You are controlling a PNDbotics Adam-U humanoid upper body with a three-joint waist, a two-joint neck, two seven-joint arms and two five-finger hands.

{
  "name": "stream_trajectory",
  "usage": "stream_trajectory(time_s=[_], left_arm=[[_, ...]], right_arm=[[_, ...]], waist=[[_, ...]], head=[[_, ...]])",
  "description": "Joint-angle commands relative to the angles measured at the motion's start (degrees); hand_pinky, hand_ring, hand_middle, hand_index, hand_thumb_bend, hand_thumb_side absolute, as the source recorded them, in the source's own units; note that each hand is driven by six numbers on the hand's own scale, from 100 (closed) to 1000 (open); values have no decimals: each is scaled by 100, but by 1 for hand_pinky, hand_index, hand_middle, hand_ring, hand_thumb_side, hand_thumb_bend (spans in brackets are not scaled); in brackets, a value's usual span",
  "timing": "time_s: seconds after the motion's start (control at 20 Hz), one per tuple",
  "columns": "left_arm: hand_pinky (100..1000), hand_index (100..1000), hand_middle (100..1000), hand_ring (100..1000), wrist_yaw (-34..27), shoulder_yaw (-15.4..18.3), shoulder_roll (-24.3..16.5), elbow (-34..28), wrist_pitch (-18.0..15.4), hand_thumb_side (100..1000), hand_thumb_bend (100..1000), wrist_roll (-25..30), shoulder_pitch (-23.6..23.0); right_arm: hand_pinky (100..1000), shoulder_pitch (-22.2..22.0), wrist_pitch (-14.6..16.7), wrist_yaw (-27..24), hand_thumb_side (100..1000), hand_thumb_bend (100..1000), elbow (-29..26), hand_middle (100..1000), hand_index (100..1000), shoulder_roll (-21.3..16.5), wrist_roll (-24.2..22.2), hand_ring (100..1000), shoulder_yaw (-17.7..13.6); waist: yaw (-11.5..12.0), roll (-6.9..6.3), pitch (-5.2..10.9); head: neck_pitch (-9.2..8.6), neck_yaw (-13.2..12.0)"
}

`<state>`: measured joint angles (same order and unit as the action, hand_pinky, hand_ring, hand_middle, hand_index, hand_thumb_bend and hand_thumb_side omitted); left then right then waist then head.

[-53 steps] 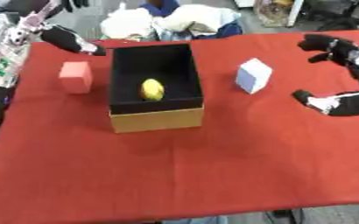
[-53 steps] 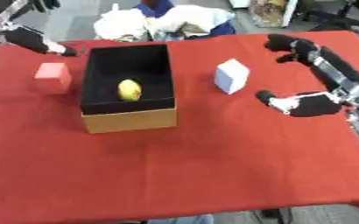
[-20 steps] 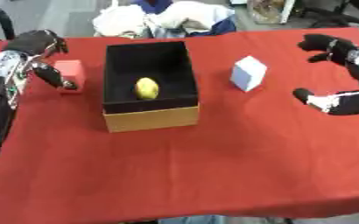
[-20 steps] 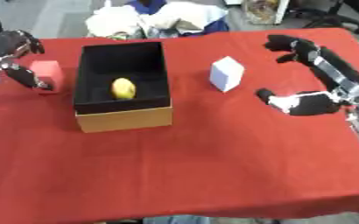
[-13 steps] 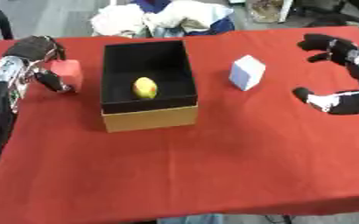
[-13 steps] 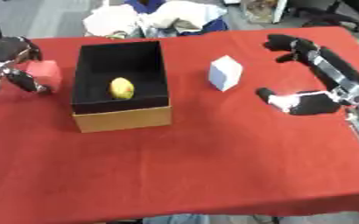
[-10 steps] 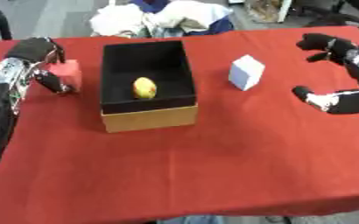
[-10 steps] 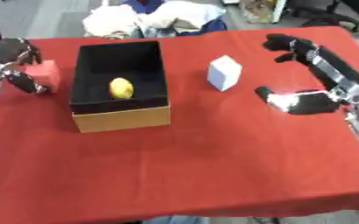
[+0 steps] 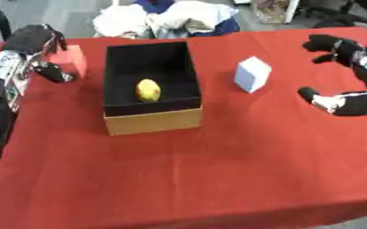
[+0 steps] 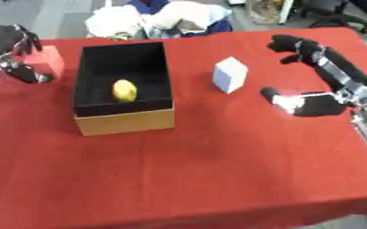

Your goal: Pick up objects on the table and place them in the box.

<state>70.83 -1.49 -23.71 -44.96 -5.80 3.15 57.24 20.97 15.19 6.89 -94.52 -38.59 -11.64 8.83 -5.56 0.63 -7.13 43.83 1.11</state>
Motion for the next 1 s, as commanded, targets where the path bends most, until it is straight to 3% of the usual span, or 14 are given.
stream_trajectory(time_s=[0.05, 0.45, 0.8, 1.0], left_arm=[[556, 493, 433, 465, -400, -79, -113, -536, -81, 194, 540, 32, 244], [567, 506, 445, 476, -786, -621, 471, -1094, -480, 198, 572, 211, 520], [578, 546, 476, 501, -581, -1011, 960, -854, -923, 244, 600, 472, 460], [601, 624, 537, 539, -561, -1076, 1104, -540, -1125, 338, 647, 740, 347]], right_arm=[[811, 70, 10, -48, 307, 359, -30, 858, 985, -105, 5, 914, -80], [812, 132, 24, -68, 309, 358, -12, 858, 985, -59, -65, 914, -16], [812, 184, 31, -83, 311, 359, -13, 858, 984, -40, -98, 914, 0], [812, 175, 34, -81, 312, 358, -7, 857, 984, -38, -91, 914, -14]], waist=[[0, 4, 114], [-106, 10, 135], [-206, 23, 108], [-208, 20, 101]], head=[[29, 11], [29, -77], [29, -146], [29, -127]])
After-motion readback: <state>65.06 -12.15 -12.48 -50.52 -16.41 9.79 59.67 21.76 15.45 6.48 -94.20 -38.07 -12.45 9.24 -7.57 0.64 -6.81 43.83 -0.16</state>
